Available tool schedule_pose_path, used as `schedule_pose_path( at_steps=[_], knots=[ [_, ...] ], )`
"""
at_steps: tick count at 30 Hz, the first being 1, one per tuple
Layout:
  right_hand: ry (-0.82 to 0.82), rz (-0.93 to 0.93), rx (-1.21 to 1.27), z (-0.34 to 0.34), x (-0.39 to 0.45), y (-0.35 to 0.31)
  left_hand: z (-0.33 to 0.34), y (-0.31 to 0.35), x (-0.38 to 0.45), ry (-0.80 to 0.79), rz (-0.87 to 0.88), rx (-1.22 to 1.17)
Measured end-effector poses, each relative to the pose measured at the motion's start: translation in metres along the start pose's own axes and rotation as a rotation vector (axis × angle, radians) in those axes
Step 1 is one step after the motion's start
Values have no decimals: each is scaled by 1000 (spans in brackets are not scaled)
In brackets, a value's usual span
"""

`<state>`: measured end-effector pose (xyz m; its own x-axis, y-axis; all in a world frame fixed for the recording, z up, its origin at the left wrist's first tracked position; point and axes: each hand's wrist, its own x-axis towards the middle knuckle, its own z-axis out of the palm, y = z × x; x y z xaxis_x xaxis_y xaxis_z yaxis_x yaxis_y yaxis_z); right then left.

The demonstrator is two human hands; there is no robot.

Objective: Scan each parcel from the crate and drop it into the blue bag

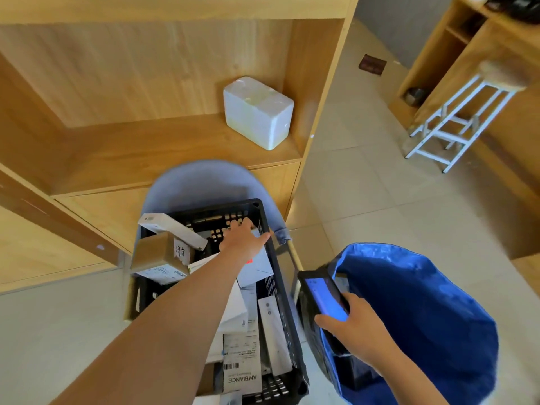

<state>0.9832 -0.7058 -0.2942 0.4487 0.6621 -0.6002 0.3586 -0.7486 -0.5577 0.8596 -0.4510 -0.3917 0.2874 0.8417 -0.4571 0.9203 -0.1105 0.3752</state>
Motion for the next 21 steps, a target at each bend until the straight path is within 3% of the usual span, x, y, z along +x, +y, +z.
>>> schedule_pose_path(
  at_steps=[15,21],
  knots=[
    [10,-73,21,5,3,-4,1,-51,-91,166,5,-251],
    [-15,-94,32,12,1,-15,-14,-88,-116,197,-26,-676]
  ],
)
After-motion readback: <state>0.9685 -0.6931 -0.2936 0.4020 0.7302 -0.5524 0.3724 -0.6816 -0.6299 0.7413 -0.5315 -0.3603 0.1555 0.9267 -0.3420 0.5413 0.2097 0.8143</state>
